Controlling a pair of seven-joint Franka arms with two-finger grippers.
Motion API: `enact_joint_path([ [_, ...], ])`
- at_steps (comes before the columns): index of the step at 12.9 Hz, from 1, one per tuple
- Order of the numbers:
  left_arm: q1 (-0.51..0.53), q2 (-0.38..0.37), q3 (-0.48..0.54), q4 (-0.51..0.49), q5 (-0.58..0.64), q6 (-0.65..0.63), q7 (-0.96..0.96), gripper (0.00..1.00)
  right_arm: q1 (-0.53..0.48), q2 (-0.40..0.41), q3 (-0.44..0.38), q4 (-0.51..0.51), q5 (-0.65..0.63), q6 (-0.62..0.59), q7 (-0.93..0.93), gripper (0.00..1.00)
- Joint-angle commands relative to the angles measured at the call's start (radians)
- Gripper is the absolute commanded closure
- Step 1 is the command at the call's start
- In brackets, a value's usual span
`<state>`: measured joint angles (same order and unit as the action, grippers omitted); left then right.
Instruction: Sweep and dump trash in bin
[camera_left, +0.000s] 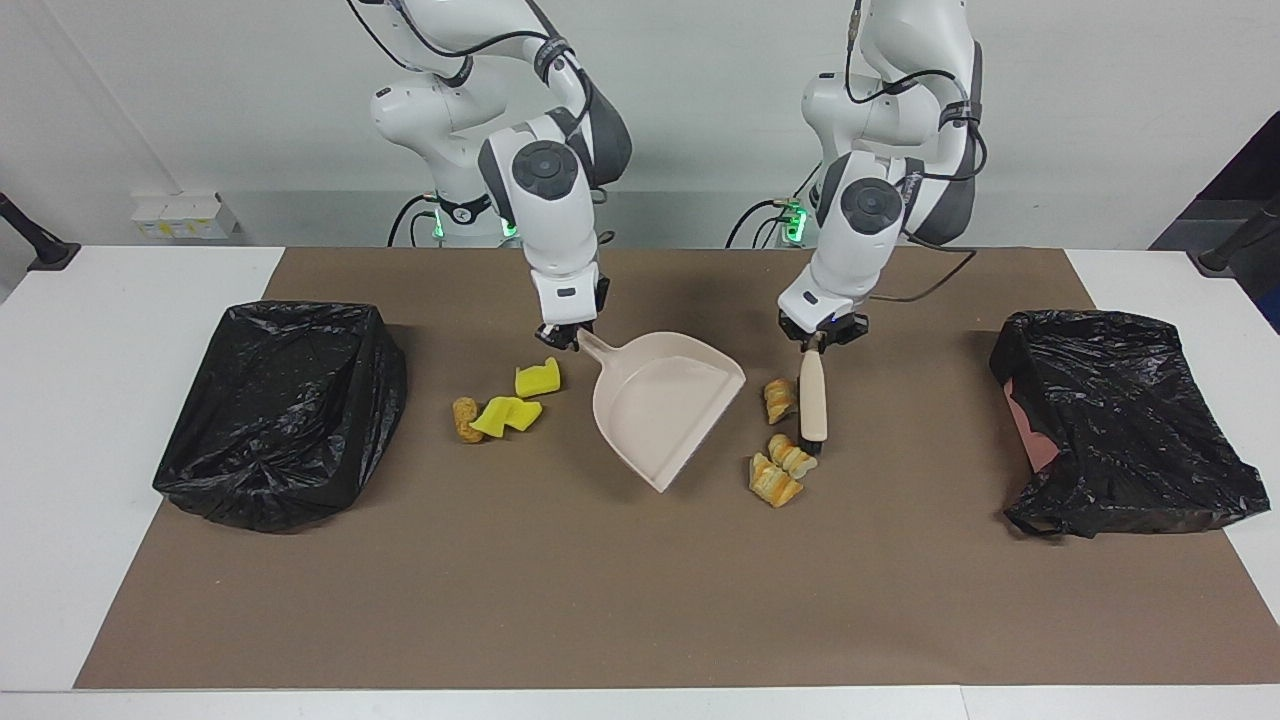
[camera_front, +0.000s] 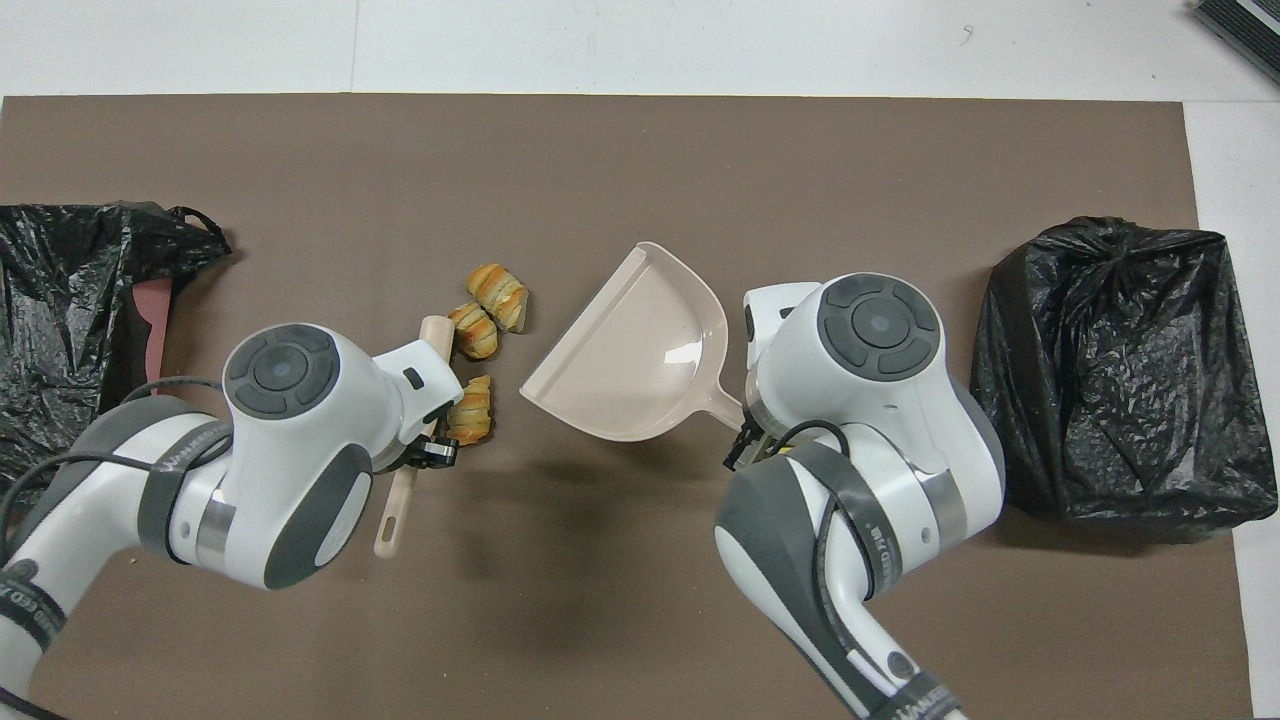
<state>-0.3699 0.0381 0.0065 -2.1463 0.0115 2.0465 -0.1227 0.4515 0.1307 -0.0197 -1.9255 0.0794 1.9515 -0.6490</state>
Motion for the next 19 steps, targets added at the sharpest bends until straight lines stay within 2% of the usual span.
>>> enact_joint_path([
  [1, 0.068, 0.072, 0.004, 0.1, -0.001, -0.025, 0.127, 1.0, -0.01, 0.021, 0.006, -0.016, -0.064, 0.026, -0.147, 1.0],
  [4, 0.108, 0.095, 0.003, 0.118, 0.008, 0.05, 0.184, 1.0, 0.065, 0.012, 0.006, -0.024, -0.154, 0.032, 0.018, 1.0],
  [5, 0.114, 0.126, 0.003, 0.152, 0.048, 0.055, 0.186, 1.0, 0.087, 0.003, 0.006, -0.039, -0.185, 0.036, 0.067, 1.0],
  [7, 0.114, 0.218, 0.003, 0.262, 0.071, 0.047, 0.19, 1.0, 0.102, 0.001, 0.009, -0.049, -0.243, 0.041, 0.084, 1.0],
  [8, 0.112, 0.232, 0.001, 0.288, 0.079, 0.046, 0.193, 1.0, 0.14, 0.012, 0.007, -0.059, -0.259, 0.047, 0.091, 1.0],
  [10, 0.1, 0.279, -0.002, 0.319, 0.145, 0.086, 0.198, 1.0, 0.153, 0.033, 0.007, -0.058, -0.28, 0.047, 0.095, 1.0],
  [12, 0.095, 0.322, -0.008, 0.319, 0.145, 0.102, 0.212, 1.0, 0.156, 0.033, 0.009, -0.058, -0.28, 0.049, 0.124, 1.0],
  [16, 0.013, 0.309, -0.049, 0.312, 0.131, 0.028, 0.285, 1.0, 0.156, 0.037, 0.01, -0.07, -0.277, 0.075, 0.166, 1.0],
  [19, 0.005, 0.286, -0.103, 0.298, 0.122, -0.047, 0.391, 1.0, 0.156, 0.037, 0.01, -0.072, -0.277, 0.075, 0.167, 1.0],
])
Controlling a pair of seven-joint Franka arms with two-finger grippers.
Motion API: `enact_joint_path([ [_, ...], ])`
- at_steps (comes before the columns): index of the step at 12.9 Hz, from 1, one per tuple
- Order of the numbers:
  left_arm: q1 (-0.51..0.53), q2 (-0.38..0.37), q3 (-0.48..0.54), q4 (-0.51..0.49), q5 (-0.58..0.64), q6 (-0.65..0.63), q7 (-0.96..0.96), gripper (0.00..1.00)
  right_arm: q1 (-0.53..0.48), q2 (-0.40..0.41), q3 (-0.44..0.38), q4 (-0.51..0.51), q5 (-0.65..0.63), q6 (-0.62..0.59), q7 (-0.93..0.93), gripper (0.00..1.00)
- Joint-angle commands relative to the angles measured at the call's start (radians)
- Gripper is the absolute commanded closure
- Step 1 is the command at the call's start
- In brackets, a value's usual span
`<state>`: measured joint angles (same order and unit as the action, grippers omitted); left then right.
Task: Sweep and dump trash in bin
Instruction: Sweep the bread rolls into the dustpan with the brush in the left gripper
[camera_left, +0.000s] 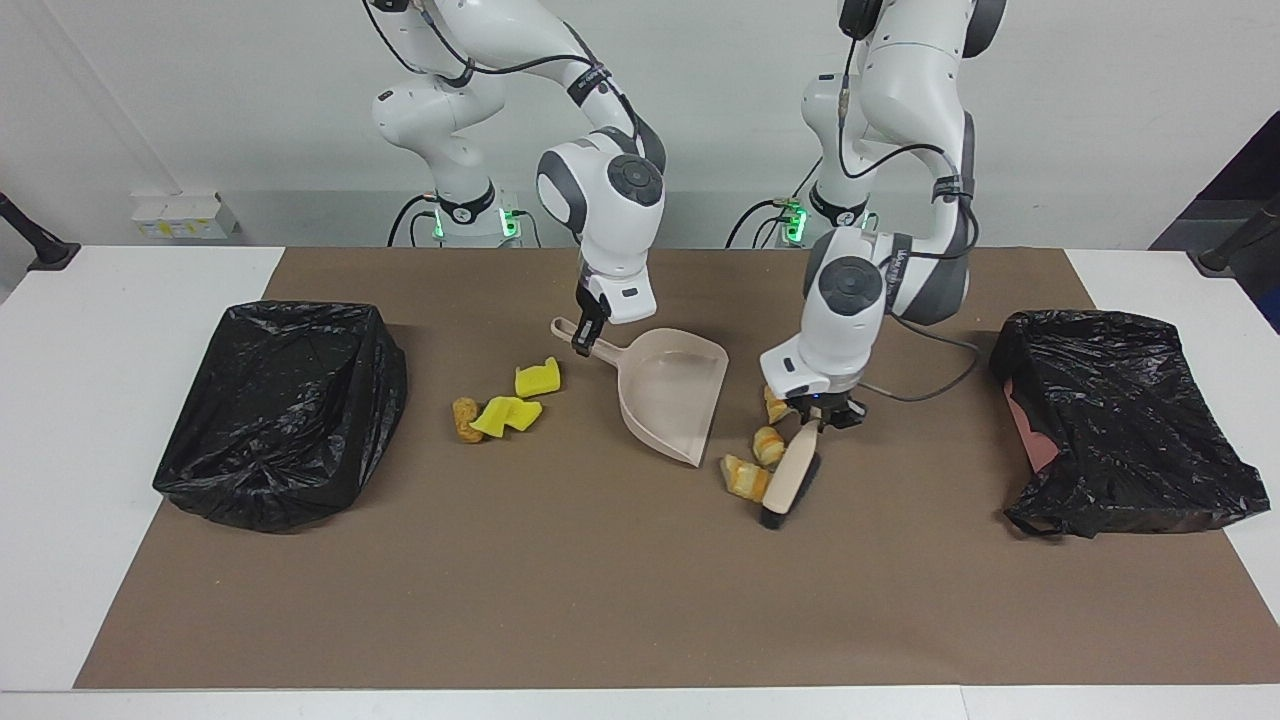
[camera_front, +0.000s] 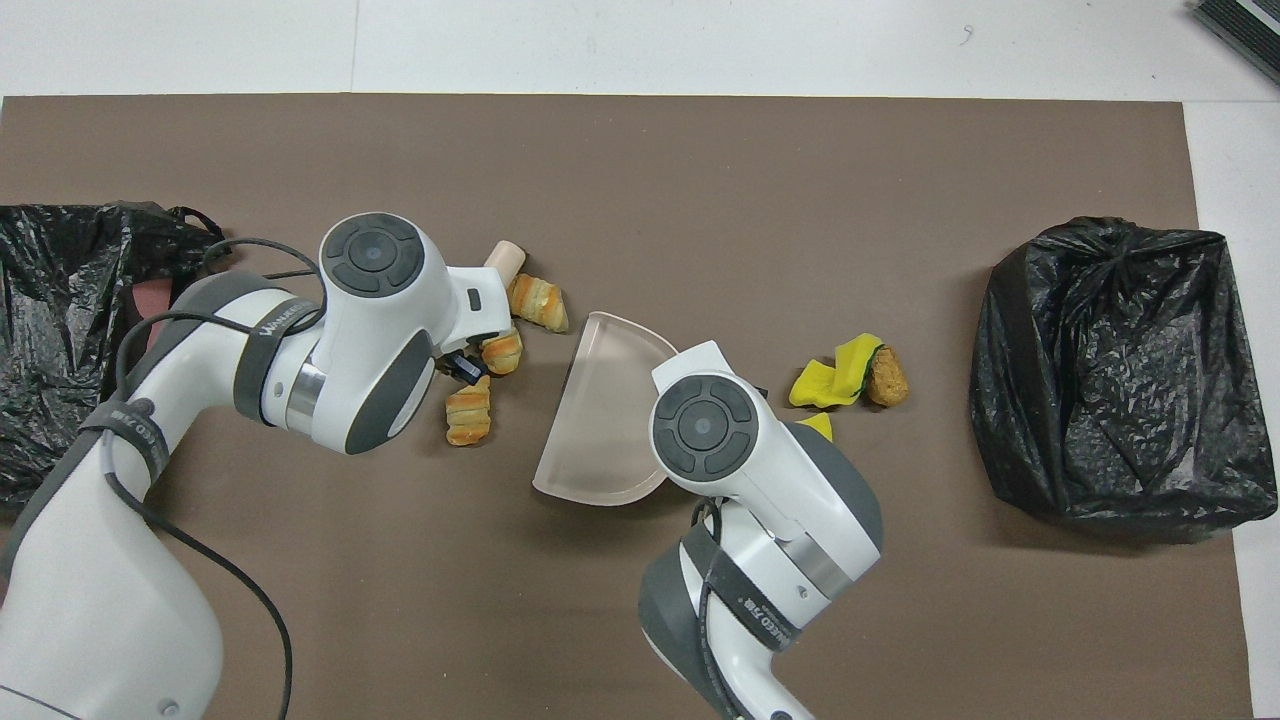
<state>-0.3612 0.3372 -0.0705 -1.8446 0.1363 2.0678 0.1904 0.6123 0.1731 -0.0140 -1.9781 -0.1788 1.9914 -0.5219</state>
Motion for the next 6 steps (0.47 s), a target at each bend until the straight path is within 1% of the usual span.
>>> enact_joint_path([
  [1, -0.004, -0.023, -0.046, -0.016, -0.036, -0.116, 0.076, 1.0, -0.005, -0.006, 0.005, -0.019, -0.019, 0.034, 0.04, 1.0],
  [2, -0.004, -0.045, -0.055, -0.025, -0.125, -0.144, 0.07, 1.0, -0.005, -0.006, 0.005, -0.019, -0.019, 0.033, 0.04, 1.0],
  [4, -0.036, -0.113, -0.055, -0.085, -0.194, -0.146, 0.054, 1.0, -0.005, -0.006, 0.005, -0.019, -0.018, 0.032, 0.04, 1.0],
  [6, -0.088, -0.168, -0.054, -0.102, -0.244, -0.193, -0.142, 1.0, -0.005, -0.006, 0.005, -0.019, -0.015, 0.032, 0.04, 1.0],
])
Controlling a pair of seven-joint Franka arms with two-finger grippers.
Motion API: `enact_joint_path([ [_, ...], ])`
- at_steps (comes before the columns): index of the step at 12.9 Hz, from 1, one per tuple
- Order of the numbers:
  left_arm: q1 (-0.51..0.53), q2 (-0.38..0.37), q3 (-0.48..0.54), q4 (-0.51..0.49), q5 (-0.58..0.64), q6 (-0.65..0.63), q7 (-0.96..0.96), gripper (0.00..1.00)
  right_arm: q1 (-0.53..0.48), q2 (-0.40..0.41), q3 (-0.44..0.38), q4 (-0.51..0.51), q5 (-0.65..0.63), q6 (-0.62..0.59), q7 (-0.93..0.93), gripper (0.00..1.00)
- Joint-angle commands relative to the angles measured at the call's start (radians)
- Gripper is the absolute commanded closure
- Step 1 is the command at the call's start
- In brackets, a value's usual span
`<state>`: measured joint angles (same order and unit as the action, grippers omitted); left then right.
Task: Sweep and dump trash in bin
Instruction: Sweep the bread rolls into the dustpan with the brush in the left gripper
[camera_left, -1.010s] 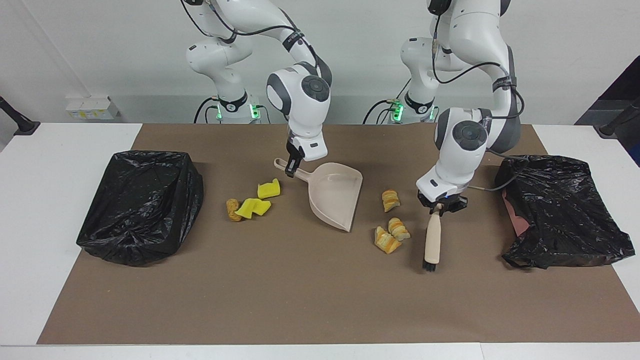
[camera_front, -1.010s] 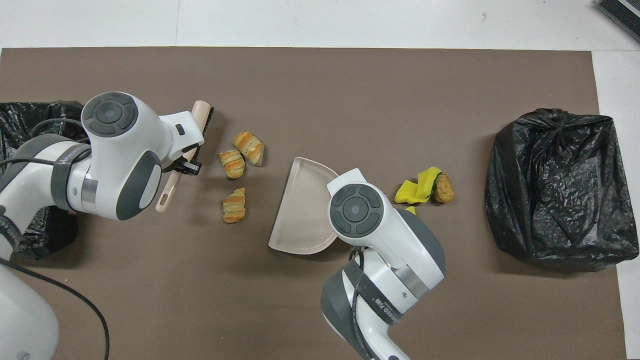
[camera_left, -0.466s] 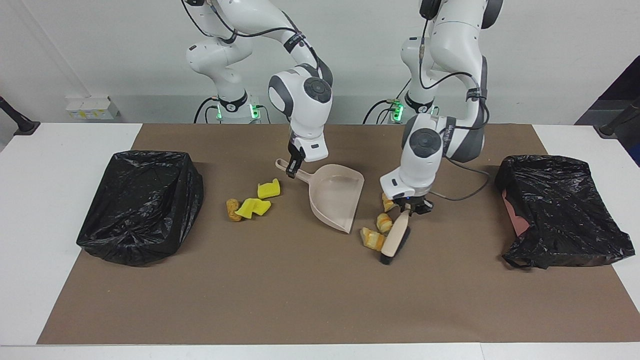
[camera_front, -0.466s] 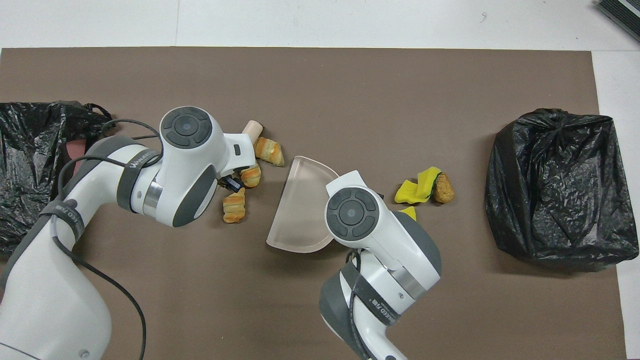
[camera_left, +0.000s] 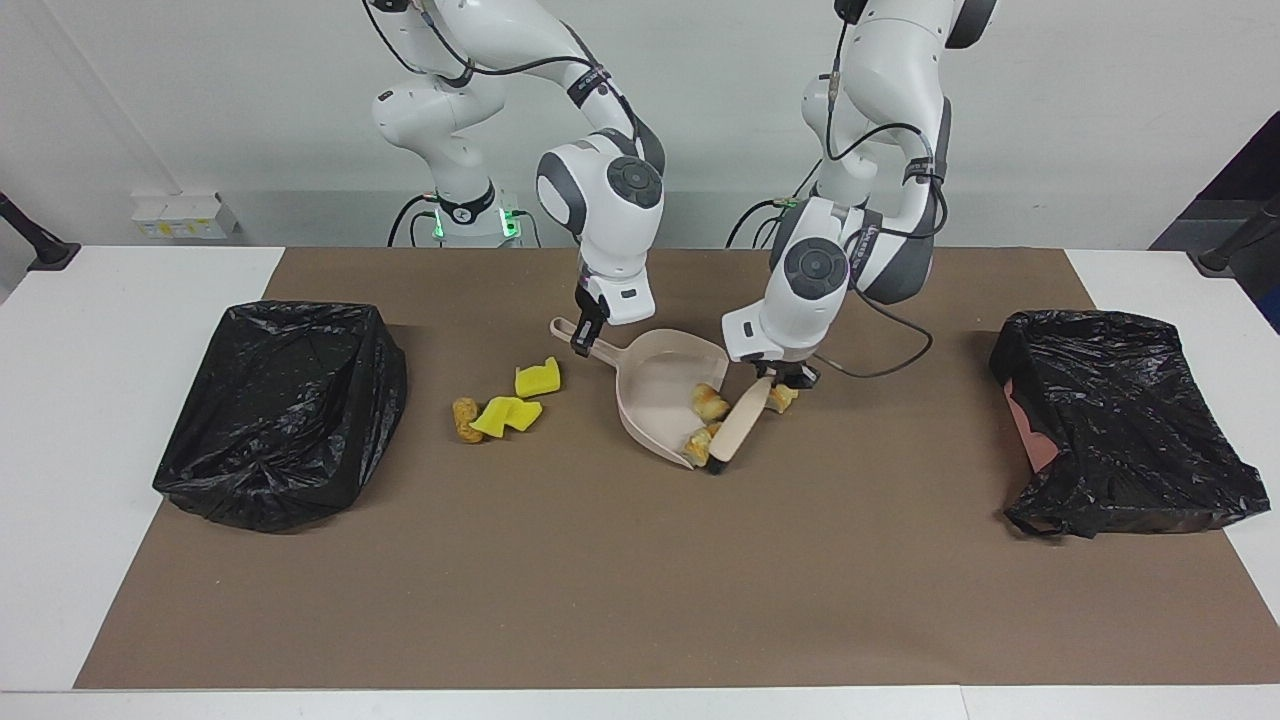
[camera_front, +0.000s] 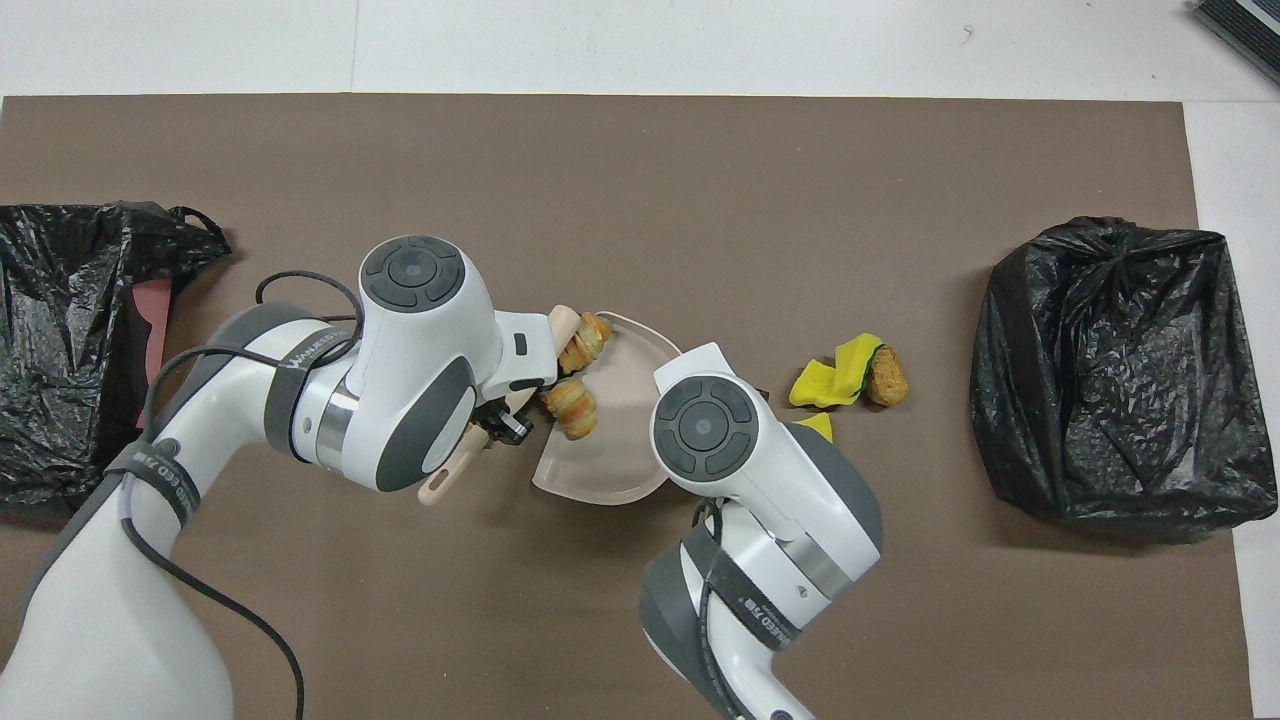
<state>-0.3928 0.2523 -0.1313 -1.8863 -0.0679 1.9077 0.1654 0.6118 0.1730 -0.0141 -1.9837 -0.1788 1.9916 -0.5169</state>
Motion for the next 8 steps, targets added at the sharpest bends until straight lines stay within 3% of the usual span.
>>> enact_joint_path([
  [1, -0.075, -0.1, 0.007, -0.057, -0.04, -0.048, -0.217, 1.0, -0.004, -0.006, 0.005, -0.014, -0.013, 0.032, 0.035, 1.0],
  [5, -0.042, -0.143, 0.03, -0.06, -0.044, -0.1, -0.391, 1.0, -0.007, -0.004, 0.005, -0.014, -0.013, 0.036, 0.02, 1.0],
  [8, 0.064, -0.169, 0.035, -0.115, -0.038, -0.125, -0.449, 1.0, -0.015, 0.014, 0.005, -0.014, -0.005, 0.036, -0.061, 1.0],
])
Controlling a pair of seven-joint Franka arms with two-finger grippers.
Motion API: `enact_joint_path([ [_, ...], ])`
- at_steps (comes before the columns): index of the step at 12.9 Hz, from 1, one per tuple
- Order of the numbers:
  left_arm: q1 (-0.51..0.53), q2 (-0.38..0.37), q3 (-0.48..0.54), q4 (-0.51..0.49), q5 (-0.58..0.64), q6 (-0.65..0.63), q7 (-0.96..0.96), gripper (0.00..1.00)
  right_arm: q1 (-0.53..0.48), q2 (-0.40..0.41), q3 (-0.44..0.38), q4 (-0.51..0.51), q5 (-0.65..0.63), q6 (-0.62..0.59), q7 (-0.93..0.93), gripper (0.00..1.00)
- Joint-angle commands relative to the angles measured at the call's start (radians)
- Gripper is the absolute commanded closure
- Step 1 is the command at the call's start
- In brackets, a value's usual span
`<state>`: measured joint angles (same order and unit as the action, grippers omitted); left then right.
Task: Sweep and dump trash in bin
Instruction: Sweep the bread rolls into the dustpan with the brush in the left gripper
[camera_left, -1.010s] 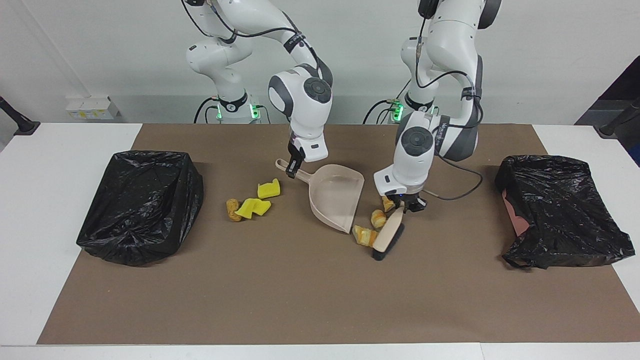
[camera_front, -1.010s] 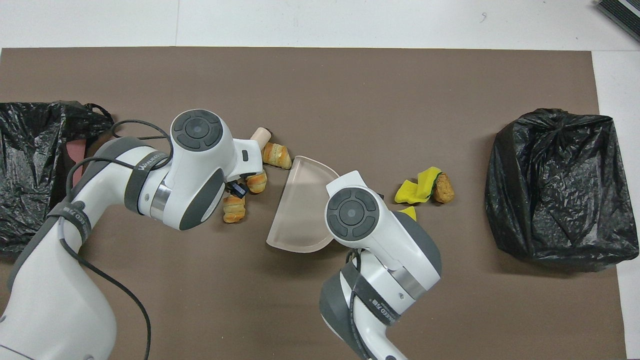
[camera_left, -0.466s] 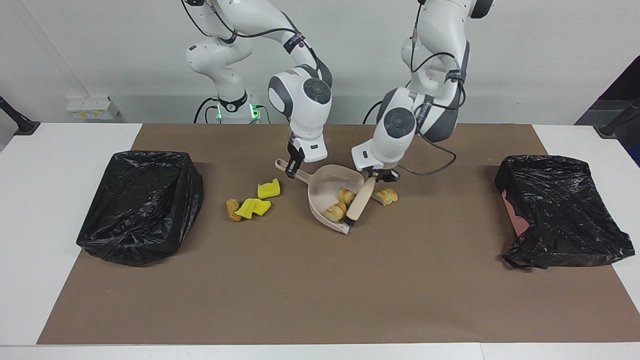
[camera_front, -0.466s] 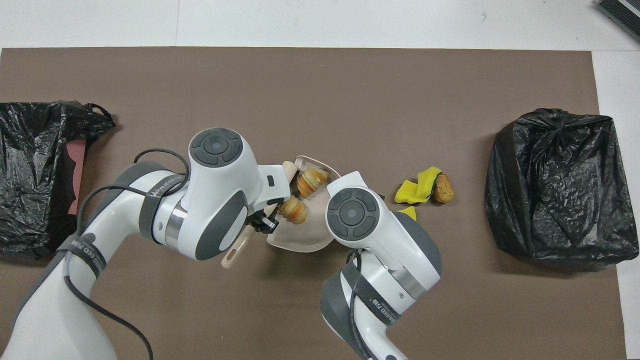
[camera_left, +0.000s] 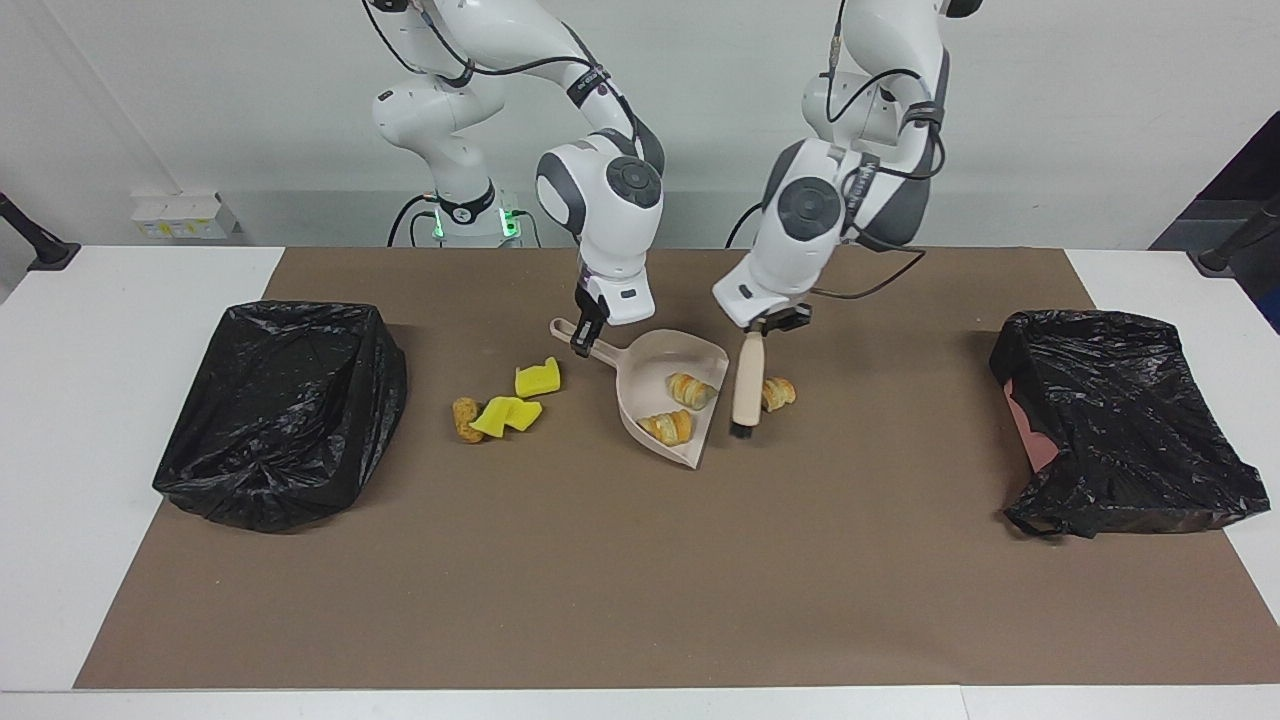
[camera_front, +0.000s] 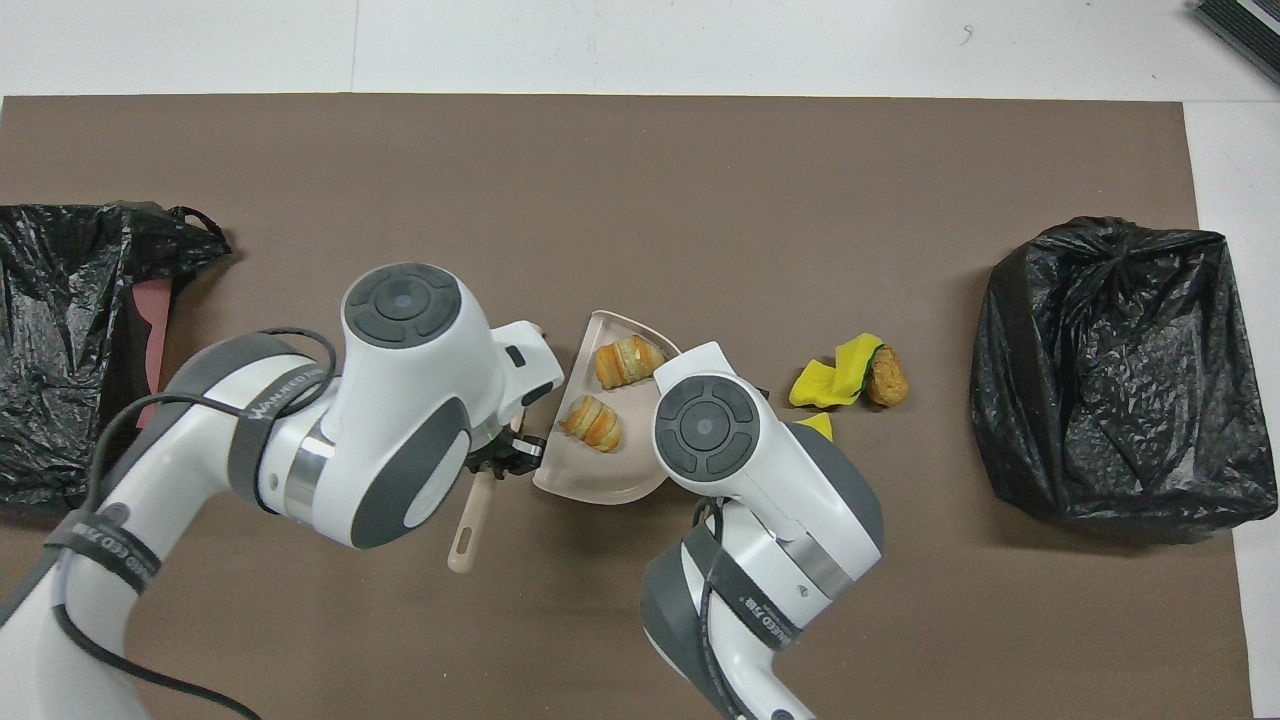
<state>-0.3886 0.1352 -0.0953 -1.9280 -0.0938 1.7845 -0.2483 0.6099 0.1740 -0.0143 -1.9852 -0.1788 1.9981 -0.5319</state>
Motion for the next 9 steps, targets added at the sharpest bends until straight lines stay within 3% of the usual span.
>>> enact_joint_path([
  [1, 0.088, -0.078, -0.001, -0.135, -0.009, 0.028, -0.037, 1.0, -0.013, 0.025, 0.007, -0.009, -0.007, 0.03, -0.066, 1.0],
  [4, 0.174, -0.182, -0.003, -0.368, -0.007, 0.244, -0.02, 1.0, -0.009, 0.038, 0.007, -0.007, -0.005, 0.033, -0.077, 1.0],
  [9, 0.05, -0.161, -0.01, -0.39, -0.024, 0.305, -0.02, 1.0, -0.007, 0.036, 0.007, -0.009, -0.002, 0.033, -0.069, 1.0],
])
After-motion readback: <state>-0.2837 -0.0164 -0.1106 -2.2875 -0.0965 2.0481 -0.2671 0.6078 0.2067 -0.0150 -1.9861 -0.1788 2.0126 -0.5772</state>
